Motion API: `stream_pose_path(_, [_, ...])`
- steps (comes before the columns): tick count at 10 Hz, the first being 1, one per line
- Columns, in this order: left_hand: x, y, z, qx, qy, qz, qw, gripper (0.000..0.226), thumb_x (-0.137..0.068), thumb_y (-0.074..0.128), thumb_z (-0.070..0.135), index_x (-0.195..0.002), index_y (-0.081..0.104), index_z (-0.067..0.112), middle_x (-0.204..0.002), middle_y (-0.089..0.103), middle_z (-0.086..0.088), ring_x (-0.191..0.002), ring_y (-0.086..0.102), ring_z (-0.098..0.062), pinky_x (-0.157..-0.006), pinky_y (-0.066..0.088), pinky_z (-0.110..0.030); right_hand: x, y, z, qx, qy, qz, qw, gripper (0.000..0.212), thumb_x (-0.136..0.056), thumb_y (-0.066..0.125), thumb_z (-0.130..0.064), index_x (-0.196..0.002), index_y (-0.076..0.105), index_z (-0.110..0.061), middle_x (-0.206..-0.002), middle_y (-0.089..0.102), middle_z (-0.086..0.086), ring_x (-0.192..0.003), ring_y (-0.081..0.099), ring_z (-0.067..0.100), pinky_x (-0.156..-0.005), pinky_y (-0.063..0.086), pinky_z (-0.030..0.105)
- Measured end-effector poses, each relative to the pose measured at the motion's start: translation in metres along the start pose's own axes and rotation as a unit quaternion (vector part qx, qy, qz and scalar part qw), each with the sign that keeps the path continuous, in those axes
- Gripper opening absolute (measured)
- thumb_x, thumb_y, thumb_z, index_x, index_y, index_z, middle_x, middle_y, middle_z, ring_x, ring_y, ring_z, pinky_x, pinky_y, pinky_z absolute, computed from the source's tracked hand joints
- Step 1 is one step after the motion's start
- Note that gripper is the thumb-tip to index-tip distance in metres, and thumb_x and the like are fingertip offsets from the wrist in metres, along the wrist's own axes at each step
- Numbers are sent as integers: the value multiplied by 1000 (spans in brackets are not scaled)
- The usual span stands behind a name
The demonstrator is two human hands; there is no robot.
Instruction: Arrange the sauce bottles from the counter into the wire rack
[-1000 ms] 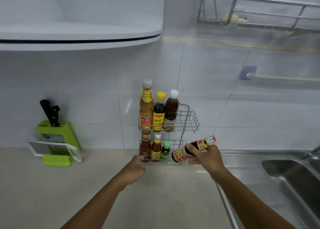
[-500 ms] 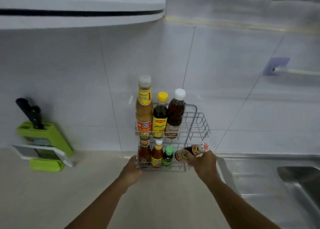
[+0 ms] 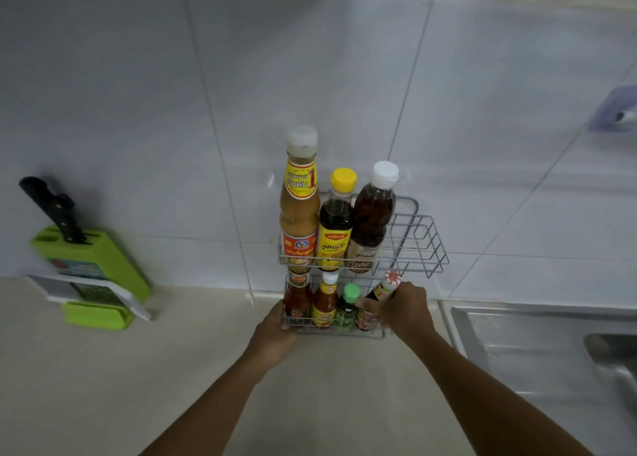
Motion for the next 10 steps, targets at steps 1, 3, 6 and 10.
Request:
stream_pose_path(1, [0,-1,-2,1,1,-2,1000,71,-81,54,22,-148,38,38,-142,58,9,-131,53,-17,-104,44,-35,-4,1,-2,17,6,-22,1000,50,-58,96,-48,-78,74,-8,-66,75,6,-57,73,15,-58,64,31])
stream_pose_path(3, [-2,-3,-5,6,5,-4,1000,72,-78,52,20,-146,41,39,-142,58,8,-133,53,-17,-109,44,-39,-5,-1,-3,36,-33,-57,997,42,-60,99,-30,-87,75,-9,-80,77,6,-71,75,20,-67,65,35])
stream_pose_path(6, [-10,0,-14,5,12,-5,1000,73,-90,50,1,-153,32,32,-150,49,5,-141,44,-19,-109,41,-34,-10,-3,4,73,-68,-91,991,47,-70,93,-11,-112,73,-9,-109,74,12,-97,73,27,-84,63,38])
stream_pose_path(10, [19,-14,-9,-16,20,-16,1000,65,-97,54,10,-155,29,21,-159,38,-2,-146,36,-22,-103,35,-25,24,2,38,36,-60,-70,995,78,-70,93,-23,-138,57,-14,-108,61,2,-92,62,16,-65,44,14])
Point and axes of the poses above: each hand's wrist, its own x-axis away from the middle knuckle, its own y-axis out of the palm, z = x × y, the point moved 2 cm from there along -x, towards the middle knuckle
